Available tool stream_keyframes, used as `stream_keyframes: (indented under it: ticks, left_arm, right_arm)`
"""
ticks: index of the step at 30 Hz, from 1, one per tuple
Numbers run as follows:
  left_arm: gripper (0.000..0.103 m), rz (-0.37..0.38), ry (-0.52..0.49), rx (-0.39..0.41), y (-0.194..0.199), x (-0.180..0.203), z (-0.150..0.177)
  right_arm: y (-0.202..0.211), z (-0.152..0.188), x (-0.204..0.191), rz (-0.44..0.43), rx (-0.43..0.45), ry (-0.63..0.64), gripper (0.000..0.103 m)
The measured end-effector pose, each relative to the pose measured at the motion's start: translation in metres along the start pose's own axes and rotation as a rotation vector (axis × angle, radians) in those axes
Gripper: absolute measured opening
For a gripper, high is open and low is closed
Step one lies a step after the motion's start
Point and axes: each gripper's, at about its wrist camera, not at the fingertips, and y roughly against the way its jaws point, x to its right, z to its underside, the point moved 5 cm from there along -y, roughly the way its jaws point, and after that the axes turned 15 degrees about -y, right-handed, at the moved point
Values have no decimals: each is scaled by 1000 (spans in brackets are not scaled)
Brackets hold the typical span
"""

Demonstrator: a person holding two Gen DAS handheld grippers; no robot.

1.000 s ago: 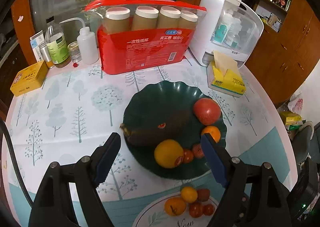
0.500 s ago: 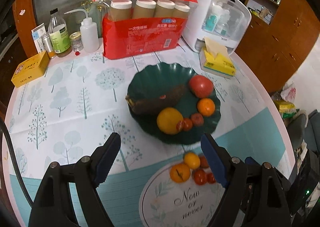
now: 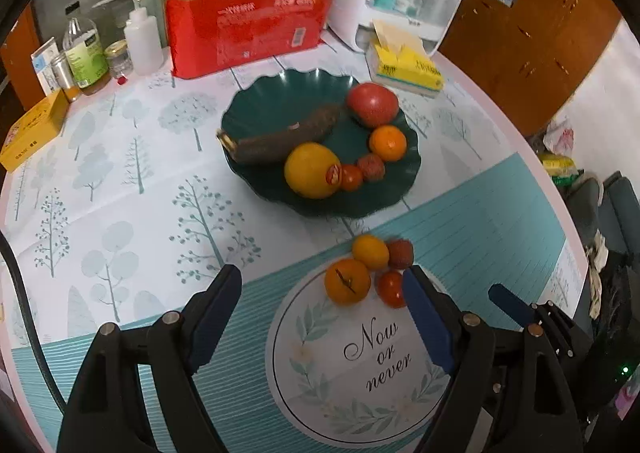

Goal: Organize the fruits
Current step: 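Move both open tools back to the fruits on the white plate, then grasp a small orange with the left tool while the right tool grasps a cherry tomato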

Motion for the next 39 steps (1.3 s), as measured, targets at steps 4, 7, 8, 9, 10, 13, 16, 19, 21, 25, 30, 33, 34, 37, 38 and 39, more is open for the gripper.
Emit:
stream_keyframes:
  ticks: [4, 7, 8, 9, 10, 13, 16, 19, 21, 25, 30, 33, 34, 37, 38, 39]
  left_arm:
    - [81, 15, -10, -26, -12, 6, 4]
    - [81, 15, -23, -56, -25, 10, 5]
    - [81, 17, -23, -61, -28, 11, 5]
    - [81, 20, -24, -66, -33, 12, 6]
    - [81, 20, -25, -73, -36, 13, 6]
    - [79, 14, -33, -111, -52, 16, 6]
    - [75, 11, -25, -129, -63, 17, 6]
    - [72, 20, -9, -151, -74, 17, 5]
    - [68, 23, -8, -165, -80, 18, 4]
    - [64, 30, 1, -181, -89, 17, 2]
    - [53, 50, 19, -200, -99, 19, 3]
    - [45, 73, 30, -202, -101, 22, 3]
    - [44, 74, 31, -203, -103, 24, 3]
    - [39, 79, 35, -202, -106, 27, 3]
    - [39, 79, 37, -200, -106, 28, 3]
    - [39, 80, 39, -199, -107, 29, 3]
  right_arm:
    - [-4, 7, -1, 11, -6, 27, 49]
    - [-9, 10, -3, 12, -6, 68, 49]
    - [-11, 11, -3, 12, -9, 76, 49]
    - [-15, 11, -4, 10, -15, 91, 49]
    - [-18, 12, -5, 8, -20, 104, 49]
    - [-27, 13, -5, 11, -24, 133, 49]
    - [-37, 14, -4, 3, -42, 155, 48]
    - [-44, 14, -3, 5, -50, 185, 45]
    - [-49, 13, -2, 8, -53, 200, 42]
    - [-56, 11, 0, -19, -75, 210, 38]
    - [-62, 10, -6, -55, -91, 251, 34]
    - [-65, 11, -8, -65, -103, 263, 29]
    - [-66, 11, -8, -67, -106, 265, 28]
    - [-67, 10, -9, -73, -110, 269, 28]
    - [-67, 10, -9, -75, -111, 270, 28]
    - [-67, 9, -9, -75, -113, 270, 28]
